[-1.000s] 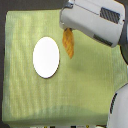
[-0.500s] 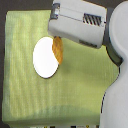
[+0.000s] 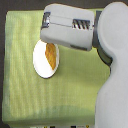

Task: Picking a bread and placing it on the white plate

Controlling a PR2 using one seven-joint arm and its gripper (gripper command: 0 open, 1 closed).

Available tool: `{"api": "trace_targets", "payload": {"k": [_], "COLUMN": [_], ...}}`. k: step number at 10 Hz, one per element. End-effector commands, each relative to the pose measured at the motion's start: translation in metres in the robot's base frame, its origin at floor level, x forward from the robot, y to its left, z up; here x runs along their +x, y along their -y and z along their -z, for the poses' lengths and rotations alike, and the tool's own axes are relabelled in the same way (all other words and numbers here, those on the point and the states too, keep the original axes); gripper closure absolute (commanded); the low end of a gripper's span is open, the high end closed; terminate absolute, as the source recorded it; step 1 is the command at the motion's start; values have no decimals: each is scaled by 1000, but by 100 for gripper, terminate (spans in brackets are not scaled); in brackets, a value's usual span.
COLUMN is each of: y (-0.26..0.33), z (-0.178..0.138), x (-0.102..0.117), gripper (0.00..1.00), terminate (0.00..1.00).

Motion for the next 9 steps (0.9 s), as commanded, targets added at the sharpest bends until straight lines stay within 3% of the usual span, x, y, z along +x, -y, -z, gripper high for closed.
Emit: {"api": "trace_targets", "payload": {"k": [1,8,9], "y": [-33,-30,-33], "z": [24,32,34], "x": [-18,-13,-14], "gripper": [100,100,0], "terminate": [0,0,0]}}
